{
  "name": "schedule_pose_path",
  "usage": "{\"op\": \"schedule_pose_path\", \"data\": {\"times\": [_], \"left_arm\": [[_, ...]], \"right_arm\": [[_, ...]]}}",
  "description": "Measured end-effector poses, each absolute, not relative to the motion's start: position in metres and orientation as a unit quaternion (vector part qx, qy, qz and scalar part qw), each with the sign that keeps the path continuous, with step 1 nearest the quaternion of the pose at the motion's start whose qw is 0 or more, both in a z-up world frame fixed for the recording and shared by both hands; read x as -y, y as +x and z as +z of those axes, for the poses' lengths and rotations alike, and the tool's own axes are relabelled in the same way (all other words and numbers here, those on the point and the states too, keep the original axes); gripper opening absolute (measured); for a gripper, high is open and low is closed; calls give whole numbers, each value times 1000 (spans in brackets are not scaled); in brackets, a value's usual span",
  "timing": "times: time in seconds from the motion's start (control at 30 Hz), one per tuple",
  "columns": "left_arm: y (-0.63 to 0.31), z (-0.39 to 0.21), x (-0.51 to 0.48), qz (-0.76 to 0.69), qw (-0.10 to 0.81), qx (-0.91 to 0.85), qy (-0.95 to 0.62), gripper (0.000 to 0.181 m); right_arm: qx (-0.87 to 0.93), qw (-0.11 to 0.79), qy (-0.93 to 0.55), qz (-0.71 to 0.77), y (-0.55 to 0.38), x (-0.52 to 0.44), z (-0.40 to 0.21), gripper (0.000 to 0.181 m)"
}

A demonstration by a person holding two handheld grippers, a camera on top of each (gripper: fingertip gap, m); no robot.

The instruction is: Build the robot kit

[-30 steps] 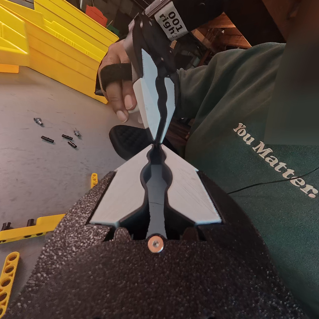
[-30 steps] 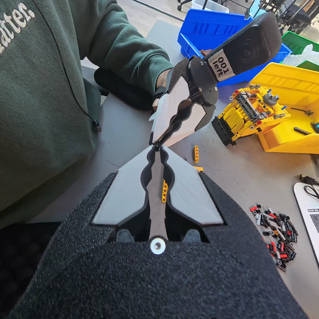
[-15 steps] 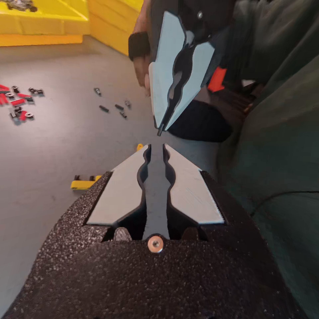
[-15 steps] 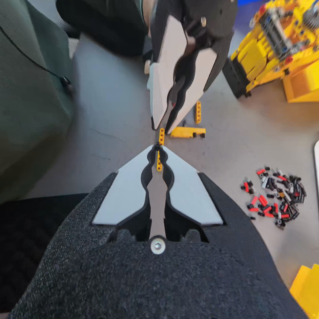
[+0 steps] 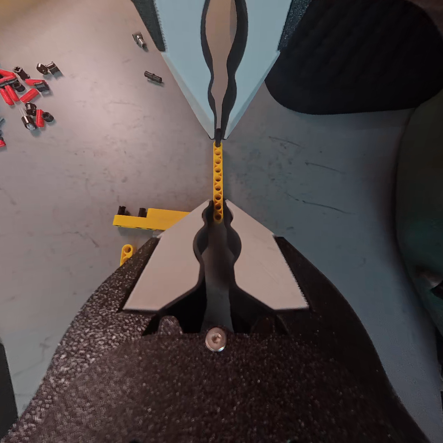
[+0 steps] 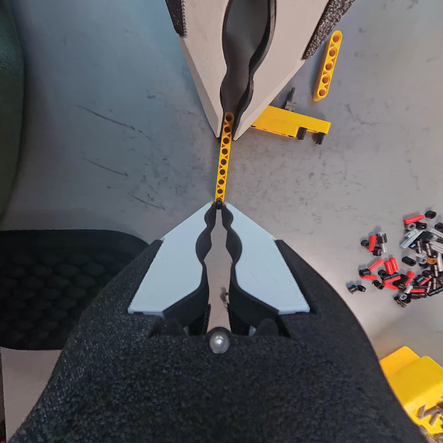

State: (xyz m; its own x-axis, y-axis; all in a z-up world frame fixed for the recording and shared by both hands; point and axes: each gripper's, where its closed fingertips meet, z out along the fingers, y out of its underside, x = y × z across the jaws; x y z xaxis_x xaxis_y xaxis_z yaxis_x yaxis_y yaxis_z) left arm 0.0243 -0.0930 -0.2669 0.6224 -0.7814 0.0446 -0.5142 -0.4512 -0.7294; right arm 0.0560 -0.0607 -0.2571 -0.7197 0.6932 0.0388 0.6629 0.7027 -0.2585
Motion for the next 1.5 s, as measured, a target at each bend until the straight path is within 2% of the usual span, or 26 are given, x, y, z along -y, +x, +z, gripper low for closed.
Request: {"op": "schedule_pose_path", "data": {"times": [0.67, 0.77, 1.03, 1.2, 1.23, 1.27, 1.37, 1.5], "left_arm": [[21, -268, 91, -227, 331, -353, -845, 6], [23, -268, 92, -230, 329, -354, -845, 7], [22, -268, 92, -225, 332, -354, -845, 7], [23, -268, 94, -221, 334, -360, -843, 7], [23, -267, 95, -219, 336, -363, -841, 7], [24, -267, 95, -219, 337, -364, -840, 7], [29, -263, 102, -242, 334, -368, -833, 10], [26, -246, 103, -257, 353, -366, -822, 14]], "right_arm": [[960, 18, -278, 21, 57, 64, -257, 3], [959, -6, -281, 30, 63, 69, -263, 3], [941, 11, -334, 43, 59, 66, -264, 3], [917, 60, -385, 82, 58, 65, -263, 5], [911, 66, -396, 92, 60, 64, -262, 19], [902, 69, -410, 111, 62, 63, -258, 22], [862, 117, -461, 174, 60, 49, -233, 24], [822, 177, -515, 169, 79, 5, -223, 23]]}}
